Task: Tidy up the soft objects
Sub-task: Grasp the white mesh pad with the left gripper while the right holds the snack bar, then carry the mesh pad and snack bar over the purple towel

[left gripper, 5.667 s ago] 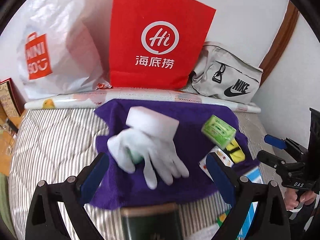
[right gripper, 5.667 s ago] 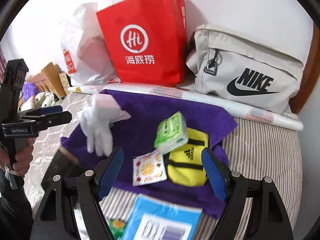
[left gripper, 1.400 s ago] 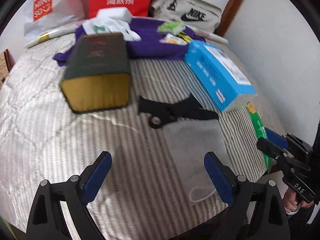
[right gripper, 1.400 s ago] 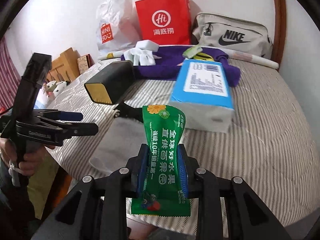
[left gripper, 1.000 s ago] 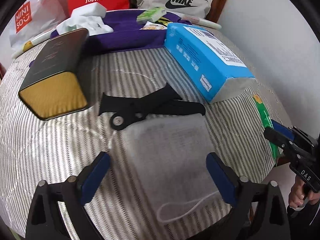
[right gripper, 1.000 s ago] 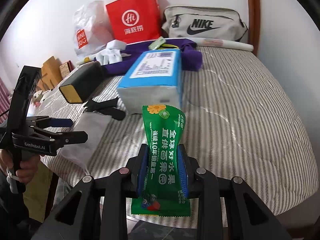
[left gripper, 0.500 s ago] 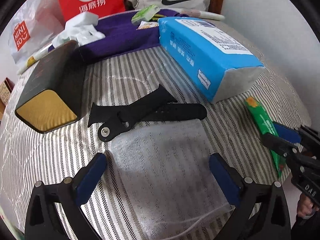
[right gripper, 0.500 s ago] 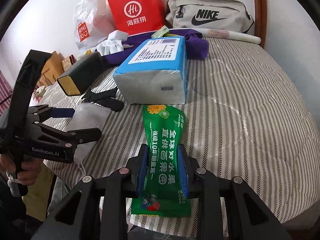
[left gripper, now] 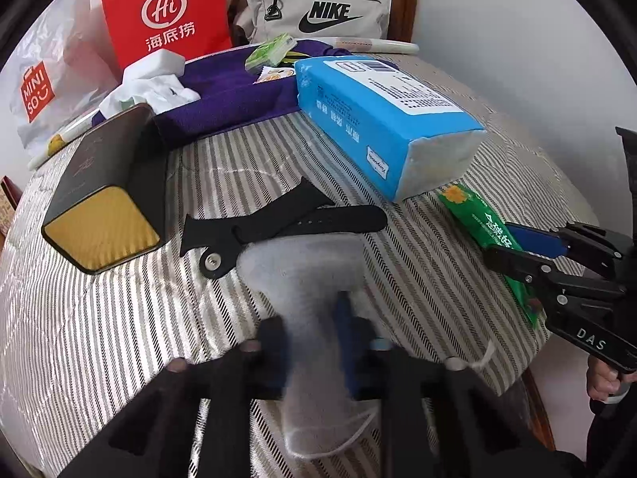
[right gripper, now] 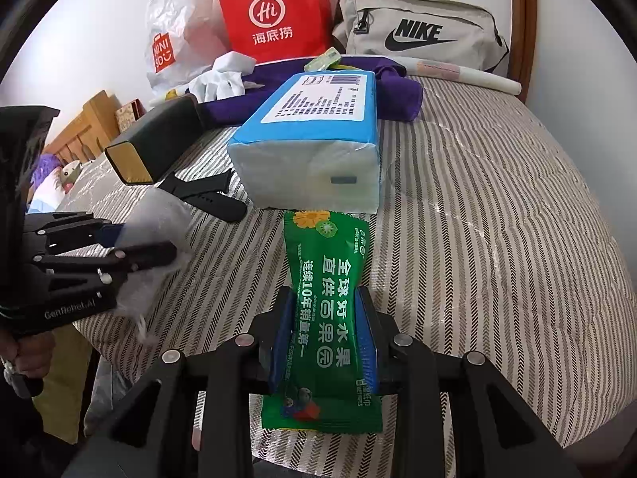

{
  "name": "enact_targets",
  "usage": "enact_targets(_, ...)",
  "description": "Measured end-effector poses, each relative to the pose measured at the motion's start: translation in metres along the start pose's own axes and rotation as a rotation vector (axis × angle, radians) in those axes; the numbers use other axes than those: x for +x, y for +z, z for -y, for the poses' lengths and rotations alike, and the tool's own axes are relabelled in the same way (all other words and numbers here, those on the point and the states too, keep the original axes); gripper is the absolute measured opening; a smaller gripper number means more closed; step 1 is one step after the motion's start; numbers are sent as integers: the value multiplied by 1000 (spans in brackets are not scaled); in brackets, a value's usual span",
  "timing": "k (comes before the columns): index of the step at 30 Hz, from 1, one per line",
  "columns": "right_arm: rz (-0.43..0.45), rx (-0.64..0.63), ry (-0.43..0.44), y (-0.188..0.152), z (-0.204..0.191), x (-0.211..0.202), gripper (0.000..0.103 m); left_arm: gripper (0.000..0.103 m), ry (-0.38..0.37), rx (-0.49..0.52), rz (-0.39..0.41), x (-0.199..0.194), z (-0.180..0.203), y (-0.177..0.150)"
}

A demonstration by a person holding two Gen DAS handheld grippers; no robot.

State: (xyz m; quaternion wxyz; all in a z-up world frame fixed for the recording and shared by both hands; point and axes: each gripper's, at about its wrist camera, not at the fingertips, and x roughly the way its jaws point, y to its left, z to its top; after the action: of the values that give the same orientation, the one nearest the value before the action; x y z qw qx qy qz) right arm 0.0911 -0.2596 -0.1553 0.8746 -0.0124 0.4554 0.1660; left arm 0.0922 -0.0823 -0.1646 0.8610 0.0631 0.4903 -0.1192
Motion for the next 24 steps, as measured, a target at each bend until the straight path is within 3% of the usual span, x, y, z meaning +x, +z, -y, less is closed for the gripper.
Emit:
enact_targets(12,-9,-12,28,4,-11,-4,29,7,-4,-176,15,-20,-58,-14)
enact_targets(24,29,-42,88,23,-29,-35,29,7,4,-297,86,-52,-105,-14)
